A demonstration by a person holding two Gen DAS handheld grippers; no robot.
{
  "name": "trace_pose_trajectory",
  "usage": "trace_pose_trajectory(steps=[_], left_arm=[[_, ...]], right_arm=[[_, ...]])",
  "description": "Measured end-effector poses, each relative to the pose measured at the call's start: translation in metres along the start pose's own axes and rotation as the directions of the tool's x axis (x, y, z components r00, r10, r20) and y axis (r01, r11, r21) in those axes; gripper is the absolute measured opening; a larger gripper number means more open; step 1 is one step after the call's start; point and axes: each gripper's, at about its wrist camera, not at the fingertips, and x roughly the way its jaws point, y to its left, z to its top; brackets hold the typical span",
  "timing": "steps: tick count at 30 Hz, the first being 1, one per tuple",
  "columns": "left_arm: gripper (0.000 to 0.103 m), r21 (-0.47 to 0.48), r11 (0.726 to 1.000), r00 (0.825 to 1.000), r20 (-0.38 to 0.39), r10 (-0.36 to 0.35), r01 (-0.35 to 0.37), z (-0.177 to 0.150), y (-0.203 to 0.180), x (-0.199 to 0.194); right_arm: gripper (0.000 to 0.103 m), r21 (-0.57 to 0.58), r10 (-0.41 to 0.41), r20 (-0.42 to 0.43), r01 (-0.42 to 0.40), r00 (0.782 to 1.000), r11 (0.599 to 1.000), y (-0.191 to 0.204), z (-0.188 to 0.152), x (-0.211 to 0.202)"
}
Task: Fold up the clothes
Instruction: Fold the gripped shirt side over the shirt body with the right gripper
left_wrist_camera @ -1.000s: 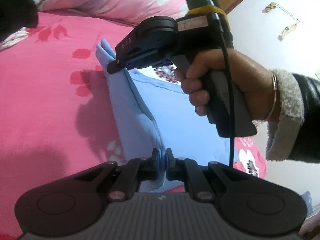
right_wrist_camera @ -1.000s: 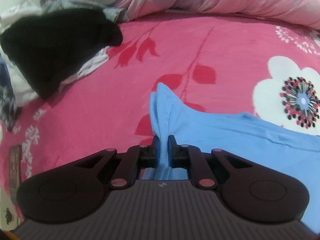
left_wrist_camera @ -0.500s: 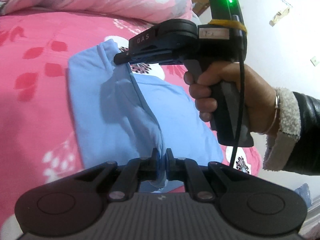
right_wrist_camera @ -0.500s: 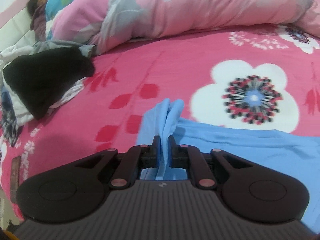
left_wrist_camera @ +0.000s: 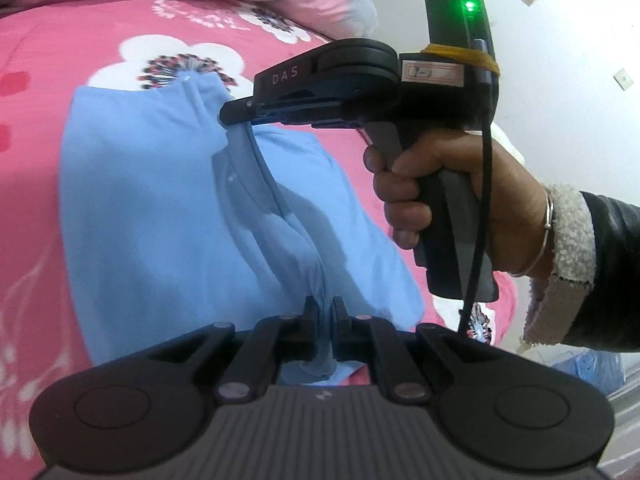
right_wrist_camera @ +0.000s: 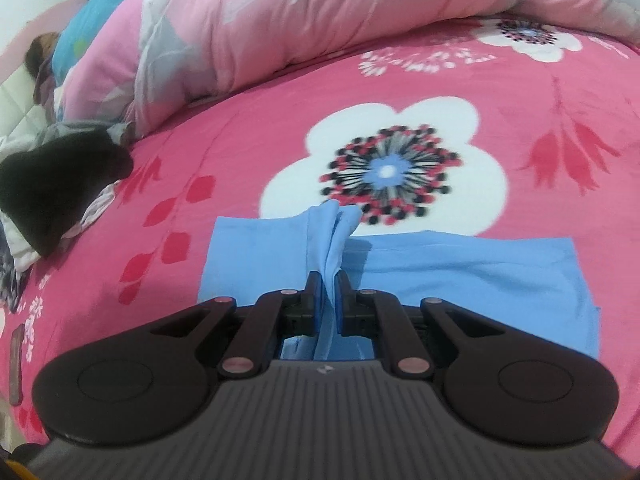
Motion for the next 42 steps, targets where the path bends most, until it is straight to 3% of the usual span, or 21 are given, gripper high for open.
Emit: trace_pose_trajectory(steps=[20,42], left_arm=[[0.007,0.025,1.0,1.0,-0.019,-0.018,0.018,0.017,-0.059,0.077],[0.007,0.011,1.0,0.998,-0.065,-0.01,0.01,0.018,-0.08,0.129]], right_arm=[[0.005,0.055,-0.015,0.036,0.013,0.999,0.998,-0.103,0.0,-0.029],[0.005,0.106,-0.006,0.02,0.004,1.0,0.994,-0.16,-0.016,-0.032]])
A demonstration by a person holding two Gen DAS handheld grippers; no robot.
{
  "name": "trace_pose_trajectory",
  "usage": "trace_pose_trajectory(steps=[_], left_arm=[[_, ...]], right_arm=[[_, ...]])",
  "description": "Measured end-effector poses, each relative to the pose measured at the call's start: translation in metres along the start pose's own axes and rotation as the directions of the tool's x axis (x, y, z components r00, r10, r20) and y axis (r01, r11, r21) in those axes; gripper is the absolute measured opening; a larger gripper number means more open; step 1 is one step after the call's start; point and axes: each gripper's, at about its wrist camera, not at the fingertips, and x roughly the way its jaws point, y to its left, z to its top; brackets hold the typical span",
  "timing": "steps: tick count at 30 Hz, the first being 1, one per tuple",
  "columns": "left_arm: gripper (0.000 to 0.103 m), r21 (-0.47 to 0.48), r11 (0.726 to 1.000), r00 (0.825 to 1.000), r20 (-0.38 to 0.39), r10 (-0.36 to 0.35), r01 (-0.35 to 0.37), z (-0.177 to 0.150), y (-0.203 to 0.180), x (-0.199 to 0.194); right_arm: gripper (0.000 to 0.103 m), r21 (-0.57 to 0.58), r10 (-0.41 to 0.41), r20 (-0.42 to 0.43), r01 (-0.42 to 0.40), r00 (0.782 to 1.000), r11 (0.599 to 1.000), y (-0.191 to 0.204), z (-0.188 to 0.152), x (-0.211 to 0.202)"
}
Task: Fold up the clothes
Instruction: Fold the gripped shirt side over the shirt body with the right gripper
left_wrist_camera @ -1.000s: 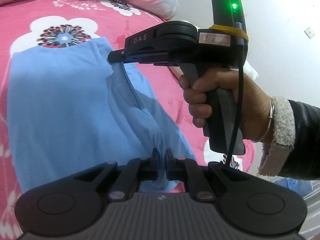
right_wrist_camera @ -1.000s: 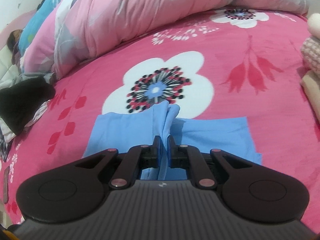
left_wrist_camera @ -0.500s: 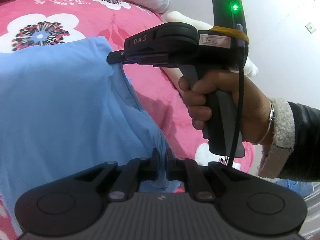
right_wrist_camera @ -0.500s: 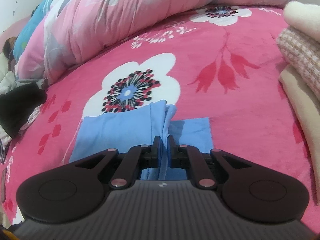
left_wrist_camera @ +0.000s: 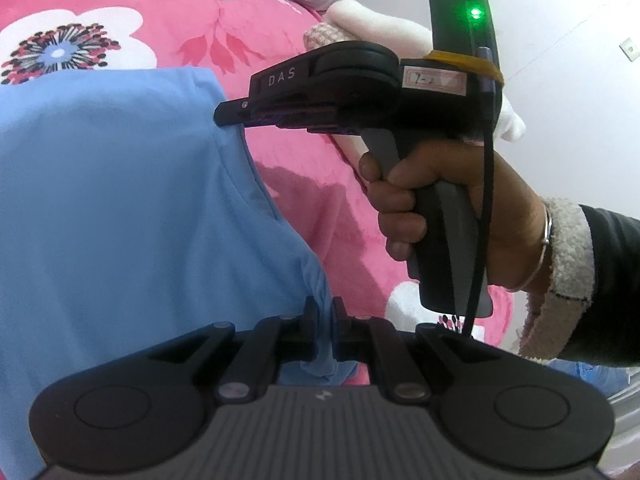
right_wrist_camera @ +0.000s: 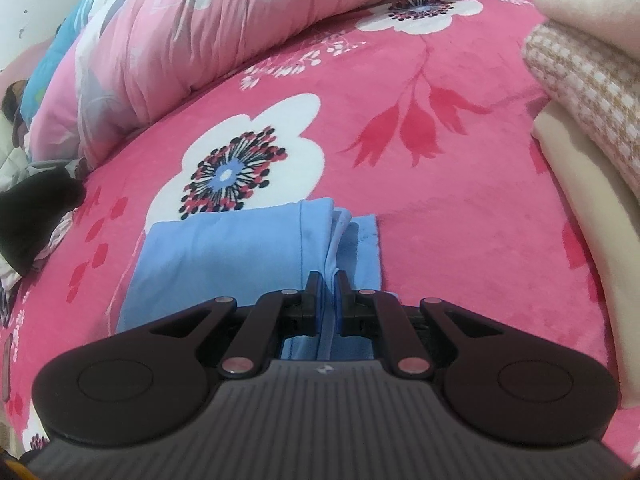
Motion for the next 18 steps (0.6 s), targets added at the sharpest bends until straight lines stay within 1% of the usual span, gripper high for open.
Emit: trace_pose_trajectory(steps=[9,12,15,16,17,18], left_arm=[[0.007,-0.025,1.0,1.0,-0.021,0.014,-0.015,-0.006,0.0,0.016],[0.007,-0.057,0.998,0.999,-0.044,0.027,-0.029,-0.006,0.002,0.024],[0.019,-0.095,0.995,0.998,-0.047,0.034,-0.038,-0.005,-0.001,0.024],[0.032,-0.096,0.995,0.998,-0.044,0.037,-0.041,-0.004,-0.004,0.023],[0.042,-0.094,0.995,0.998,-0.042,0.041,-0.044,-0.003,-0.007,0.021],[0.045,-0.095,0.994,0.998,-0.042,0.042,-0.046,-0.003,-0.009,0.018]], right_arm=[[0.005,0.004,0.007,-0.015,-0.007,1.0,1.0,-0.015,-0.006,0.005],[0.005,-0.003,0.013,-0.011,-0.013,1.0,1.0,-0.02,-0.011,0.008],[0.007,0.006,0.027,-0.01,-0.027,1.0,1.0,-0.028,-0.016,0.008],[0.009,0.022,0.031,-0.004,-0.031,1.0,0.999,-0.032,-0.016,0.005],[0.011,0.036,0.029,-0.002,-0.028,1.0,0.999,-0.036,-0.016,0.001],[0.012,0.05,0.022,-0.001,-0.022,1.0,0.999,-0.039,-0.017,-0.003]])
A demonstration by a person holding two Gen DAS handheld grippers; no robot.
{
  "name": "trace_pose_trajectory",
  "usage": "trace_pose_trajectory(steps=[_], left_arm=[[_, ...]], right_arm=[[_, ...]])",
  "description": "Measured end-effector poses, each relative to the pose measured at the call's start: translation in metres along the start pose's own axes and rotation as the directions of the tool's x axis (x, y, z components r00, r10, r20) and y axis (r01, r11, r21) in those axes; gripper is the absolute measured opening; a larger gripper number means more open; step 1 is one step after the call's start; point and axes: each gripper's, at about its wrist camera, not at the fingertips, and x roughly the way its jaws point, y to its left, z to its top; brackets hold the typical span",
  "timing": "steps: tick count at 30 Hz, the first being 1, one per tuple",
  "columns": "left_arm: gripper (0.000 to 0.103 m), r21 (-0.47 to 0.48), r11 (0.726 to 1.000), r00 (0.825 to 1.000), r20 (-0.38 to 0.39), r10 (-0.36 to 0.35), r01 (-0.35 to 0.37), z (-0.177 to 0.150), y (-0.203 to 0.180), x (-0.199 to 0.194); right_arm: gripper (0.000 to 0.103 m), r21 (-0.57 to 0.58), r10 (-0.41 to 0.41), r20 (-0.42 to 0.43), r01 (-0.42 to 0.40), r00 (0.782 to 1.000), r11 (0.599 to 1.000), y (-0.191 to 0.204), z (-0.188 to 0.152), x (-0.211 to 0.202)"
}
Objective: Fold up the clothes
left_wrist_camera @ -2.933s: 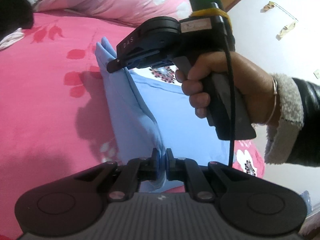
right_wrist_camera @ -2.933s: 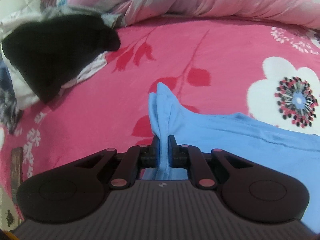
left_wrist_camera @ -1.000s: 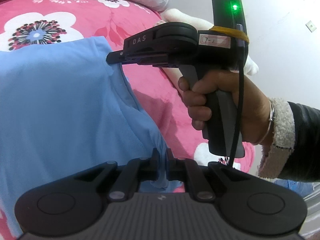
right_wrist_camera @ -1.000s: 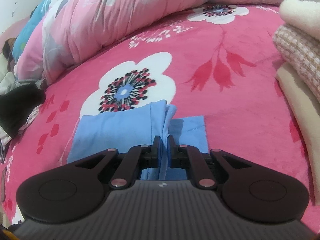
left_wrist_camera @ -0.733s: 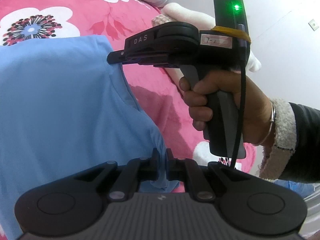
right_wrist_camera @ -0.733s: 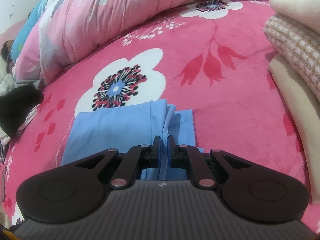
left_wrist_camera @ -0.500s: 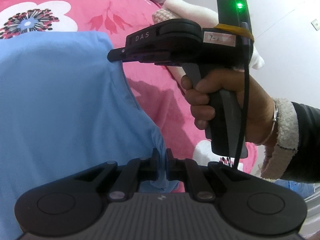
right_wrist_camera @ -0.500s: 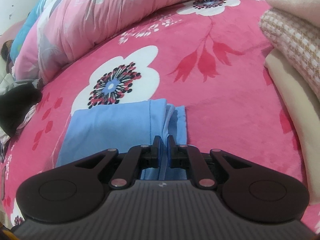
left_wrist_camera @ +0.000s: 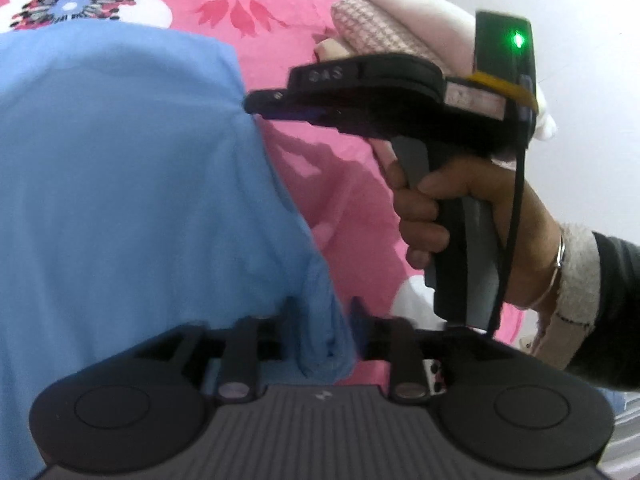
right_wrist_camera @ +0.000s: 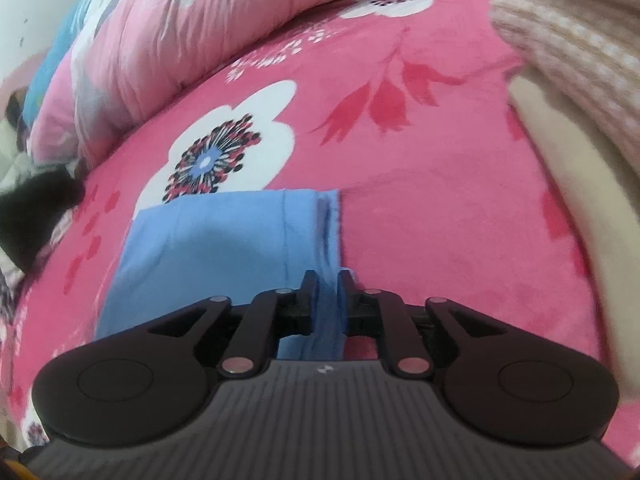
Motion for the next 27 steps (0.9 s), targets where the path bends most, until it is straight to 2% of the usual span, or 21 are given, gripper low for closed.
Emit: trace_pose_trajectory(steps=[2,4,11,13,15,18,21,25,27], left_arm=[[0.054,-0.009,1.0,1.0,0.0,0.0,0.0,0.0,-0.005,-0.005],[0.058,-0.016,1.0,1.0,0.003,-0.007,0.007,0.0,-0.01,-0.012],[0.061,0.007,1.0,1.0,-0.02,-0.021,0.021,-0.018,-0.006,-0.048],[0.061,0.016,1.0,0.999,-0.039,0.005,-0.005,-0.025,0.002,-0.061],[0.061,0.035,0.997,0.996,-0.063,0.064,-0.062,-0.029,0.013,-0.073],[0.057,0.066,0.986,0.982,-0.094,0.161,-0.155,-0.034,0.032,-0.091],[0.057,0.067,0.972,0.969,-0.091,0.229,-0.224,-0.038,0.054,-0.113],[0.057,0.031,0.967,0.962,-0.091,0.255,-0.254,-0.042,0.078,-0.13],[0.055,-0.05,0.968,0.965,-0.107,0.238,-0.245,-0.041,0.092,-0.129]], right_arm=[[0.013,0.032,-0.029,0.001,0.029,1.0,0.999,-0.008,-0.002,-0.013],[0.013,0.072,-0.034,0.001,0.034,0.999,0.997,-0.016,-0.007,-0.031],[0.015,0.179,0.044,-0.082,-0.029,0.996,0.983,-0.008,-0.045,-0.089],[0.015,0.202,0.062,-0.105,-0.04,0.993,0.979,0.004,-0.058,-0.1],[0.016,0.211,0.065,-0.12,-0.039,0.991,0.977,0.017,-0.071,-0.109],[0.024,0.221,0.057,-0.145,-0.023,0.988,0.975,0.034,-0.085,-0.112],[0.026,0.212,0.041,-0.169,-0.004,0.985,0.977,0.048,-0.093,-0.11],[0.026,0.161,-0.035,-0.206,0.07,0.978,0.984,0.062,-0.103,-0.105],[0.026,0.157,-0.061,-0.208,0.095,0.976,0.983,0.063,-0.106,-0.103]])
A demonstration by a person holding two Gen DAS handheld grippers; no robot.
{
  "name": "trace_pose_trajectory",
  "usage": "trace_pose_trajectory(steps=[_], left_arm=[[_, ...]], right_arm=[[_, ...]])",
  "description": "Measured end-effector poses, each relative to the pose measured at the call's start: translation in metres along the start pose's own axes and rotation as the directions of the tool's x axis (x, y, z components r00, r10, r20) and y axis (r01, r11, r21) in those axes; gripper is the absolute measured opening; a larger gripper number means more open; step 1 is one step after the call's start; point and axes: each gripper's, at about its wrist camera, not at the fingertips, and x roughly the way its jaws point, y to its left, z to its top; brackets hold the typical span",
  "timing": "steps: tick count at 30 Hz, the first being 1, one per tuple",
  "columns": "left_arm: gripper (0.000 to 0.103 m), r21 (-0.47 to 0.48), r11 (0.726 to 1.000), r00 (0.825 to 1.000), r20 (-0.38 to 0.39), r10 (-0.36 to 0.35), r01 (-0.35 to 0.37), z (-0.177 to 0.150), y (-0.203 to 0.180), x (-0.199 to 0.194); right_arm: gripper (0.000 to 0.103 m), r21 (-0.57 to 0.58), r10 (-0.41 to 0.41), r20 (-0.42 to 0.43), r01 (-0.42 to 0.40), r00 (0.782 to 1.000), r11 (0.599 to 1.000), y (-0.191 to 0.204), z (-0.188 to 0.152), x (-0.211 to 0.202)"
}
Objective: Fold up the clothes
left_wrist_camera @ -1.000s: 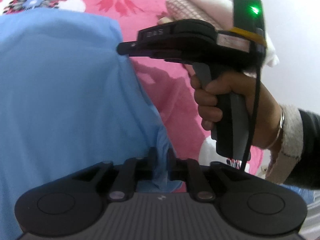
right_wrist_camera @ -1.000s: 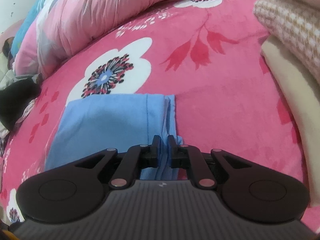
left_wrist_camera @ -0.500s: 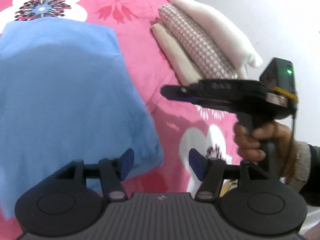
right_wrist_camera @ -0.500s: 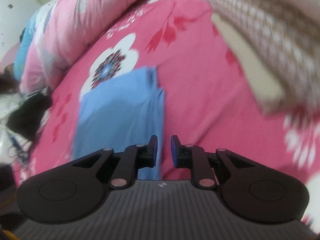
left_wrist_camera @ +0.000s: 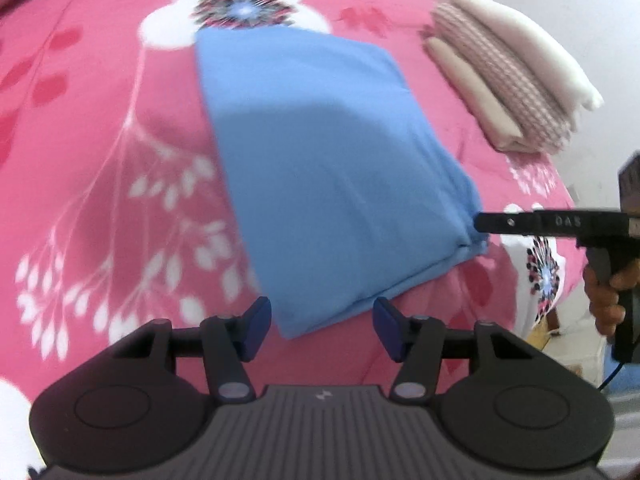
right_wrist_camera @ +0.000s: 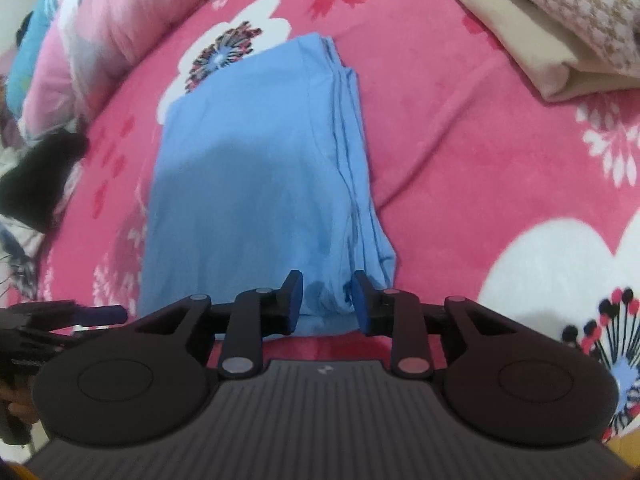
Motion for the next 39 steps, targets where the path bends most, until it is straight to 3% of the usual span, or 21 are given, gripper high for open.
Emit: trace_pose_trajectory(steps=[2,3,5,7,12,14,23,24,27,28,31,32,33,39], left_arm=[[0.046,-0.116,0.993,0.999,-0.016,-0.034,0.032,0.001,0.016,0.006],[0.043,-0.176,0.983,0.998,-0.023,-0.053,0.049,0.003,0.023,0.009],[0.042,-0.26,0.962,0.996,-0.005,-0.089,0.085,0.004,0.031,0.01],[0.042,-0.286,0.952,0.994,0.015,-0.105,0.105,0.006,0.035,0.01],[0.037,-0.297,0.95,0.994,-0.007,-0.105,0.098,0.013,0.039,0.02],[0.031,-0.304,0.948,0.994,-0.027,-0.11,0.097,0.016,0.04,0.024],[0.026,-0.314,0.944,0.992,-0.042,-0.118,0.099,0.017,0.04,0.04],[0.026,-0.317,0.943,0.992,-0.04,-0.119,0.101,0.016,0.04,0.04],[0.026,-0.322,0.941,0.992,-0.032,-0.12,0.104,0.014,0.04,0.04],[0.026,-0.322,0.941,0.992,-0.03,-0.12,0.104,0.014,0.04,0.04],[0.019,-0.304,0.948,0.994,-0.027,-0.108,0.095,0.014,0.038,0.039],[0.01,-0.286,0.954,0.995,-0.024,-0.1,0.089,0.014,0.036,0.038],[0.01,-0.268,0.96,0.995,-0.019,-0.094,0.085,0.015,0.033,0.037],[0.006,-0.207,0.973,0.995,0.009,-0.099,0.098,0.017,0.028,0.02]], right_arm=[[0.018,-0.01,-0.025,0.007,0.025,1.0,1.0,0.001,-0.001,0.003],[0.006,-0.012,-0.036,0.009,0.036,0.999,0.999,0.001,-0.001,0.003],[0.002,-0.001,-0.043,0.025,0.043,0.999,0.999,0.001,0.0,0.0],[0.001,0.014,-0.038,0.046,0.037,0.998,0.999,-0.001,0.0,-0.007],[0.001,0.063,-0.065,0.027,0.063,0.998,0.996,-0.018,-0.003,-0.004],[0.001,0.09,-0.042,0.038,0.039,0.998,0.995,-0.022,-0.001,-0.007],[0.006,0.266,0.095,0.05,-0.105,0.994,0.958,-0.039,0.002,-0.01],[0.008,0.281,0.101,0.046,-0.11,0.994,0.953,-0.04,0.003,-0.008],[0.03,0.265,0.104,0.014,-0.104,0.995,0.959,-0.039,0.004,-0.005],[0.033,0.25,0.103,0.002,-0.1,0.995,0.963,-0.037,0.004,-0.004],[0.029,0.18,0.085,-0.04,-0.076,0.996,0.981,-0.031,0.006,0.001],[0.022,0.146,0.078,-0.046,-0.071,0.996,0.987,-0.029,0.006,0.002],[0.004,0.112,0.07,-0.051,-0.064,0.996,0.992,-0.026,0.007,0.002],[0.003,0.05,0.06,-0.078,-0.056,0.995,0.997,-0.016,0.013,-0.009]])
